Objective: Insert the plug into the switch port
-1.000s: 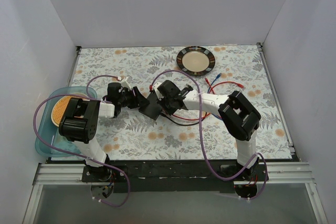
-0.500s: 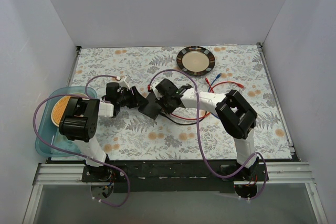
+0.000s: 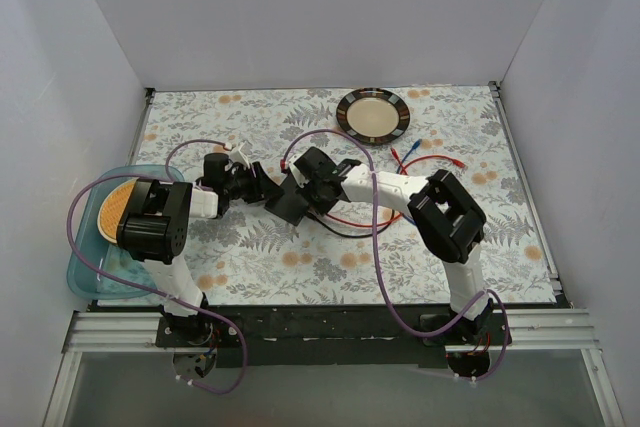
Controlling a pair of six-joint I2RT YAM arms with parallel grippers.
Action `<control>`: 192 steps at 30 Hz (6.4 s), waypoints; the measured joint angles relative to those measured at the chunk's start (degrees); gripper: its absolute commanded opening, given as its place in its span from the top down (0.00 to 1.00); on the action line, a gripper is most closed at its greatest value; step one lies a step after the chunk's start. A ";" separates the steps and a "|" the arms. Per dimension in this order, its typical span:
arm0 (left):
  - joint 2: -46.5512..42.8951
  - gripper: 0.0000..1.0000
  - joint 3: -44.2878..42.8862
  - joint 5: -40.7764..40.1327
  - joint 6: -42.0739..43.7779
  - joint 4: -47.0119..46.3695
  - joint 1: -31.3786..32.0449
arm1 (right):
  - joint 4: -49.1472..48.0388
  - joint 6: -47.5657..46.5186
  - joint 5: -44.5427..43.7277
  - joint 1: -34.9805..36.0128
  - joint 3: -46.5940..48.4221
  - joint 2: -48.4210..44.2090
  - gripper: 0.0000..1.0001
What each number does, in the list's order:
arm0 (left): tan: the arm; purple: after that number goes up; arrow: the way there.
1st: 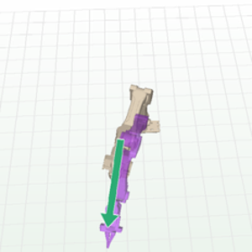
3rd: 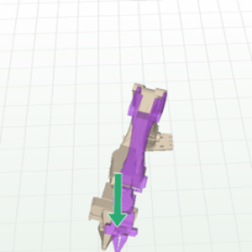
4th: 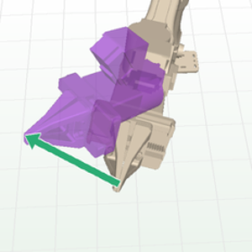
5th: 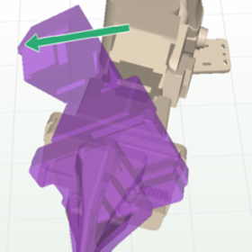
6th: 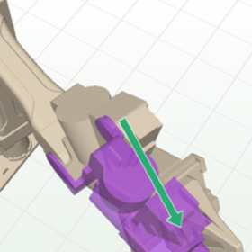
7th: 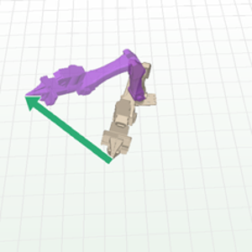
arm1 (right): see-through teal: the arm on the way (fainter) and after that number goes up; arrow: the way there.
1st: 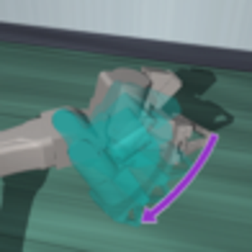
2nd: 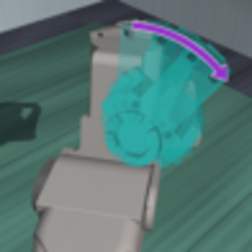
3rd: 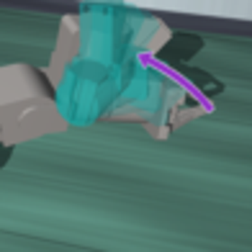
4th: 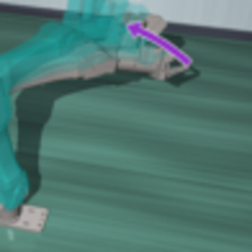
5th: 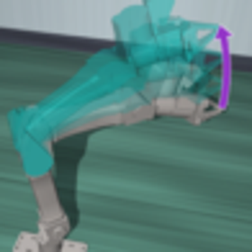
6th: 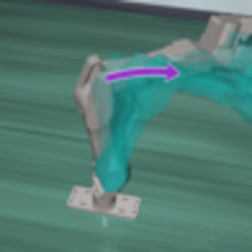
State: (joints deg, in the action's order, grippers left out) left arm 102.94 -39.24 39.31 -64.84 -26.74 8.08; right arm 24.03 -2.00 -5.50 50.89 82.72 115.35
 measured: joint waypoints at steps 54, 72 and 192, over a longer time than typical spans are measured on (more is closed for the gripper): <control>-2.25 0.35 -5.42 -7.43 3.02 10.84 3.19 | -12.46 -1.16 -1.11 -0.55 -6.78 -1.70 0.99; -16.61 0.02 0.52 -15.02 -1.68 19.78 4.42 | -21.38 0.79 -2.91 0.68 -11.45 -9.62 0.20; -37.70 0.13 4.83 2.10 -9.86 11.08 3.87 | -18.25 3.32 38.27 -19.56 -34.53 -41.77 0.99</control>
State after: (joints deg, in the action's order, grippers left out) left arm 65.23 -34.41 41.41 -74.70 -15.66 11.94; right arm 5.78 1.32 32.77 31.33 48.18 73.58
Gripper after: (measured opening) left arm 0.919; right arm 0.033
